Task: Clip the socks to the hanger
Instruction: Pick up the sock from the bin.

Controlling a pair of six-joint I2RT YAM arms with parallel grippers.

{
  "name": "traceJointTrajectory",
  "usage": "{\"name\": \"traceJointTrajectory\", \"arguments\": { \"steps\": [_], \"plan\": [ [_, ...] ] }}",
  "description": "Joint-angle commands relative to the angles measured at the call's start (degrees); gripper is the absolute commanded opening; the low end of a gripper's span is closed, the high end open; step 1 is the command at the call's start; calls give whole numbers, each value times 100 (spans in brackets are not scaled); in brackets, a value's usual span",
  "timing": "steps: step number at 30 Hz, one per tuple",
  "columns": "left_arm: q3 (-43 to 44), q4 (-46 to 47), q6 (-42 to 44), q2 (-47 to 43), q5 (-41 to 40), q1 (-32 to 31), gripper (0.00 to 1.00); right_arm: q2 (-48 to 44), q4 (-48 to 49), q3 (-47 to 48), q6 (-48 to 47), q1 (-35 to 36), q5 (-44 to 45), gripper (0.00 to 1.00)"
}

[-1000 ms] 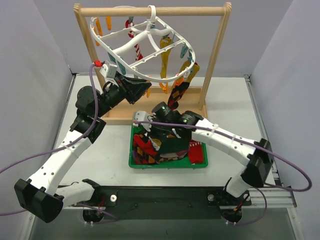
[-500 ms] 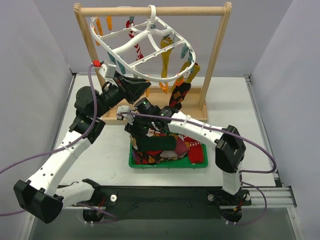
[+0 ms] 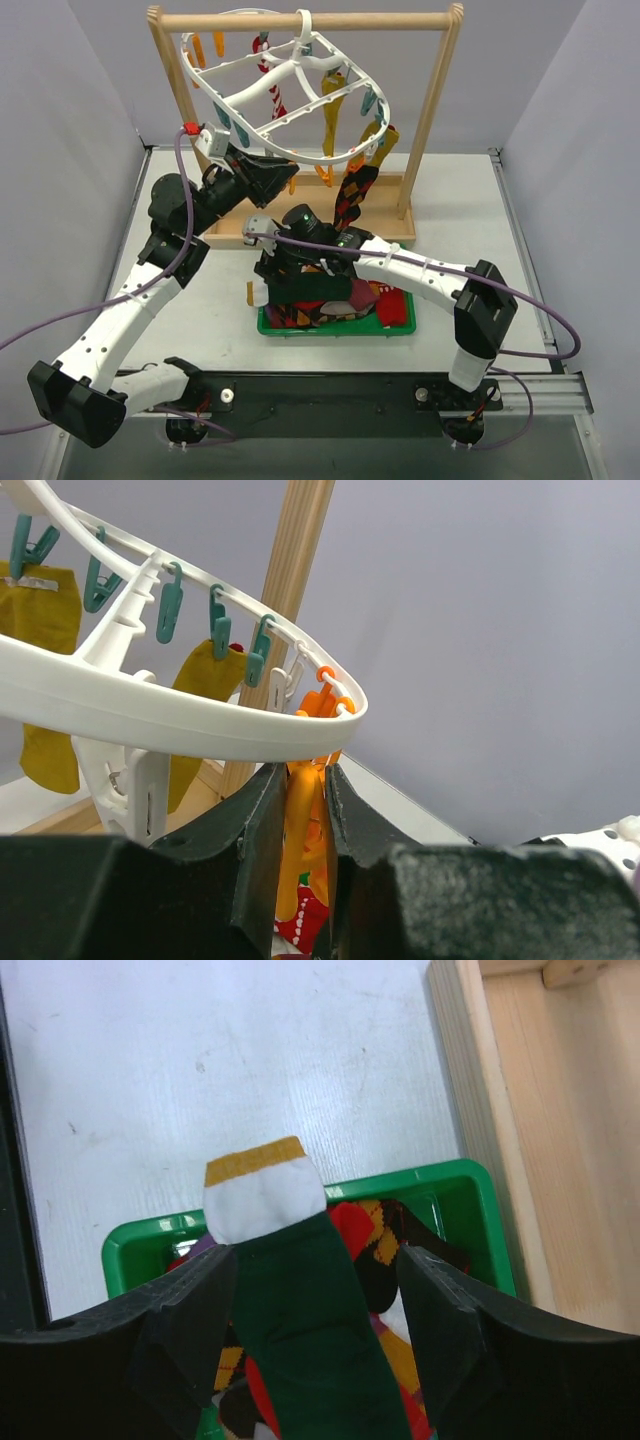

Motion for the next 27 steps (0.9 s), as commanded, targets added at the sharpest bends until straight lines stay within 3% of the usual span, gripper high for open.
{"name": "traceJointTrajectory", "arguments": {
  "steps": [1, 10, 15, 27],
  "plan": [
    [17, 6, -47, -200, 310, -7, 0, -193, 251, 150, -283, 327, -219, 66],
    [-35, -319, 366, -393, 337, 46, 0, 46, 839, -251, -415, 538, -122, 71],
    [132, -547, 770, -551, 617, 213, 0, -95, 1461, -815, -1020, 731, 632, 72],
    [115, -987, 798, -736, 680, 222, 0, 589, 1948, -624, -1663, 1566, 1758, 72]
  ]
}}
